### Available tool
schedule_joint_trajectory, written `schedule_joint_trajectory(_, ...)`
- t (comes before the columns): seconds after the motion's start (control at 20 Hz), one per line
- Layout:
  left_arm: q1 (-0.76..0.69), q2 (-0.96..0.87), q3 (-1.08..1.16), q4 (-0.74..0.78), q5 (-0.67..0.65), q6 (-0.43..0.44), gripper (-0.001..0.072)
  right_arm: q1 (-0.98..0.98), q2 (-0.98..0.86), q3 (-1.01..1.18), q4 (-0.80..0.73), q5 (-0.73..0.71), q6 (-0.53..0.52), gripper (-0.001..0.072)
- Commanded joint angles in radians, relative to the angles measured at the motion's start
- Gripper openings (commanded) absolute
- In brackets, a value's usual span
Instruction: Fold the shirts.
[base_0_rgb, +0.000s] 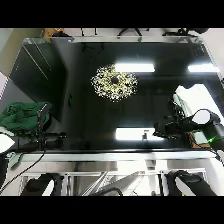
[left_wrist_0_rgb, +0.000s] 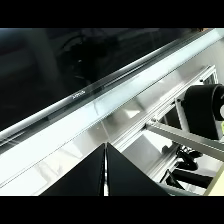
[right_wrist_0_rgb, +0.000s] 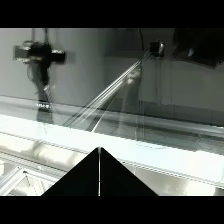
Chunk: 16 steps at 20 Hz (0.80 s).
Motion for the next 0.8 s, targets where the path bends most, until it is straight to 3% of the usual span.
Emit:
schedule_joint_trajectory(0.0,0.000,-0.022,0.000,0.002,0.000,-0.001,0.0011,0.001,0.001,0.000,0.000,0.001,0.000,0.0024)
schedule_joint_trajectory(0.4,0.000,-0.022,0.001,0.017,0.048,-0.001,0.0011,0.001,0.001,0.000,0.000,0.001,0.000,0.0024)
schedule_joint_trajectory(0.5,0.000,-0.024,0.021,0.131,0.124,-0.012,0.0011,0.001,0.001,0.000,0.000,0.001,0.000,0.0024)
schedule_joint_trajectory(0.7,0.000,-0.116,0.187,0.517,0.143,-0.143,0.0016,0.001,0.001,0.000,0.000,0.001,0.000,0.0024)
schedule_joint_trajectory(0.75,0.000,-0.157,0.241,0.607,0.135,-0.148,0.0171,0.001,0.001,0.000,0.000,0.001,0.000,0.0024)
